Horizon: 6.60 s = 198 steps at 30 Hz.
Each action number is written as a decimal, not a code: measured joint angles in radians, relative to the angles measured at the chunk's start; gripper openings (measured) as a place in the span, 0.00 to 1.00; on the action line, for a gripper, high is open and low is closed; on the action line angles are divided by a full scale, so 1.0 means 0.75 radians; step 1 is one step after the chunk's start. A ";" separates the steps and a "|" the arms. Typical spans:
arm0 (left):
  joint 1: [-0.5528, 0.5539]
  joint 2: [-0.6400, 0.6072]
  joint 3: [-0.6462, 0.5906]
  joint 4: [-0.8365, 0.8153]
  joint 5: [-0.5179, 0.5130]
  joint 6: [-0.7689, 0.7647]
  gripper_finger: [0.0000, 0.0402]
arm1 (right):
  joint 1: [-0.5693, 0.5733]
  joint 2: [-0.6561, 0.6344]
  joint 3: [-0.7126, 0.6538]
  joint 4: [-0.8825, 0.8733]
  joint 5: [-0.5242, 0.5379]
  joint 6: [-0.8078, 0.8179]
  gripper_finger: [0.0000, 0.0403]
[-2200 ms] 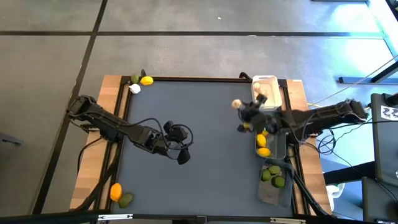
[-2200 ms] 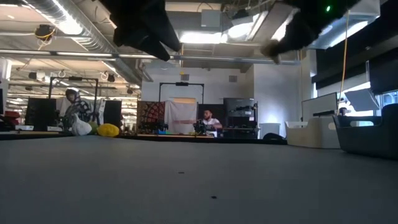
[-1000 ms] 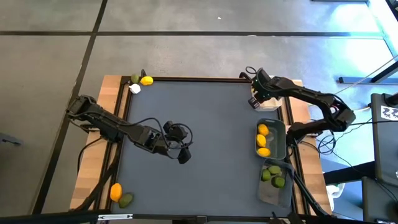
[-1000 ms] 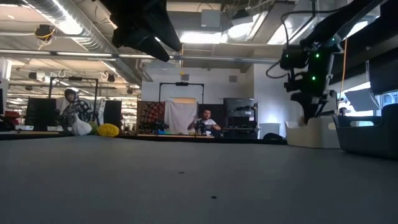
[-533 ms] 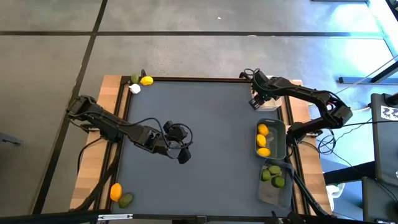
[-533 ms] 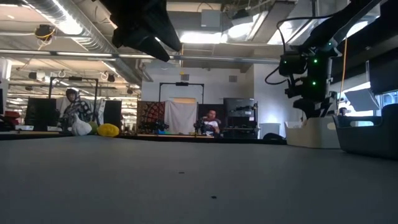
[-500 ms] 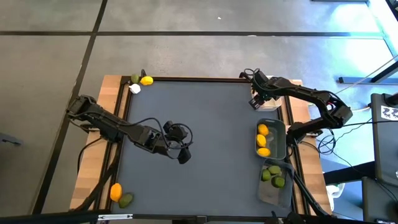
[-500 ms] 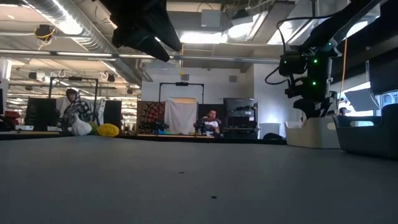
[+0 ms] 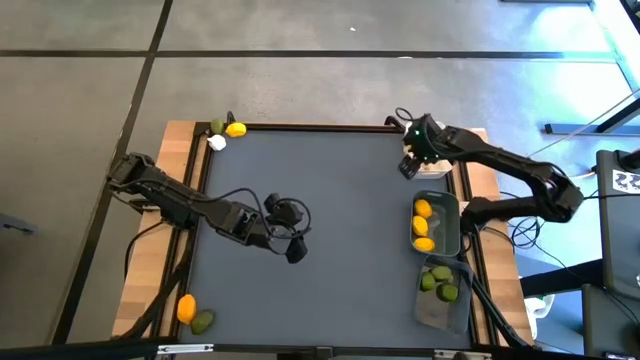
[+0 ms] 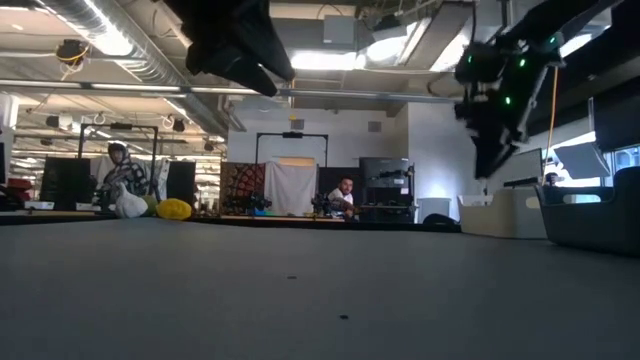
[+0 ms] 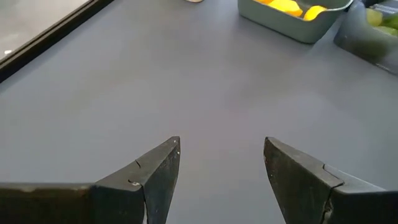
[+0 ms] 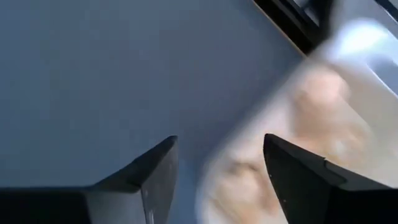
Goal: Sort produce into baskets
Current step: Put the green lime into the black bin
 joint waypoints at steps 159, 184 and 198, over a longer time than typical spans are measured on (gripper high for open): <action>-0.484 0.129 0.014 -0.429 1.004 -1.018 0.42 | 1.668 -0.080 0.000 0.160 -0.351 0.836 0.56; -0.012 0.071 0.015 0.546 0.695 0.205 0.43 | 1.810 0.101 0.002 0.601 0.486 0.746 0.58; 0.053 0.074 0.015 0.787 0.570 0.390 0.43 | 1.716 0.207 0.002 0.892 0.511 0.514 0.61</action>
